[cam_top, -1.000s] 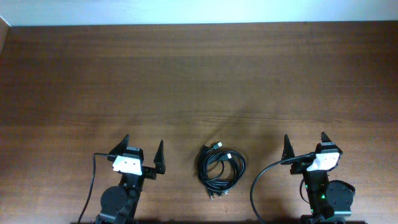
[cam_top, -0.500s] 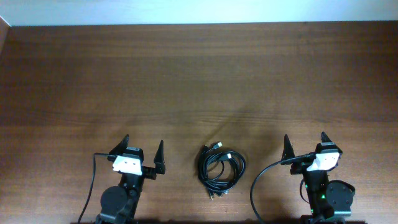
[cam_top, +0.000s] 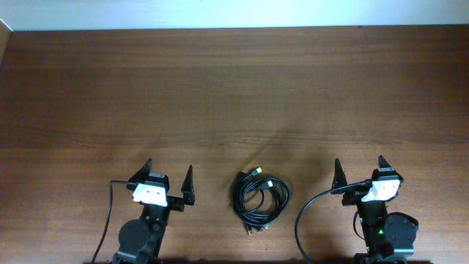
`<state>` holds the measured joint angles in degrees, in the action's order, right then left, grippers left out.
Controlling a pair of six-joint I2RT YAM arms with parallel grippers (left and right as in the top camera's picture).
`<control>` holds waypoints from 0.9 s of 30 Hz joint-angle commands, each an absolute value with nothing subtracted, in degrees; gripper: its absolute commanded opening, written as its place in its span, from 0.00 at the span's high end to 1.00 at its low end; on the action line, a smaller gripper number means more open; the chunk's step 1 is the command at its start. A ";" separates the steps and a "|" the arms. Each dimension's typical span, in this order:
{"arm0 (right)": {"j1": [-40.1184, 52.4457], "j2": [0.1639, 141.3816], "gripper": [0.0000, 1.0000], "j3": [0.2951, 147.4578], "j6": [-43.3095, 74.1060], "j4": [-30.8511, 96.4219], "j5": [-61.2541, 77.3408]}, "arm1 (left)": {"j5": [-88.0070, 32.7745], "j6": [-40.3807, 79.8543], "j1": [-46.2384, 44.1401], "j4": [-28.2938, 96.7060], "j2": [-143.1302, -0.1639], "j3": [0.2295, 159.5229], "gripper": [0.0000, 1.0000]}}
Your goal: Untangle cables
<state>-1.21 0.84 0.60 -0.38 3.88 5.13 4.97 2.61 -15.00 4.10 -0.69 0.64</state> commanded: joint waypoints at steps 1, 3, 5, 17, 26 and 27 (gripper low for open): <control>-0.75 0.36 0.01 0.32 -0.43 4.29 4.23 | 4.97 1.69 -14.72 4.38 -0.34 0.51 0.01; -0.75 0.36 0.01 0.32 -0.43 4.29 4.23 | 4.97 1.69 -14.72 4.43 -0.34 0.51 0.01; -0.75 0.36 0.01 0.32 -0.43 4.29 4.23 | 4.95 1.69 -14.72 4.43 -0.60 0.51 0.01; -0.75 0.36 0.01 0.32 -0.43 4.29 4.23 | 2.17 1.69 -14.72 4.78 -2.11 0.54 0.01; -0.75 0.36 0.01 0.32 -0.43 4.29 4.23 | 2.13 1.72 -14.72 8.38 -2.20 3.05 0.01; -0.75 0.36 0.01 0.32 -0.43 4.29 4.23 | 2.13 1.72 -14.72 9.13 -2.20 3.53 0.01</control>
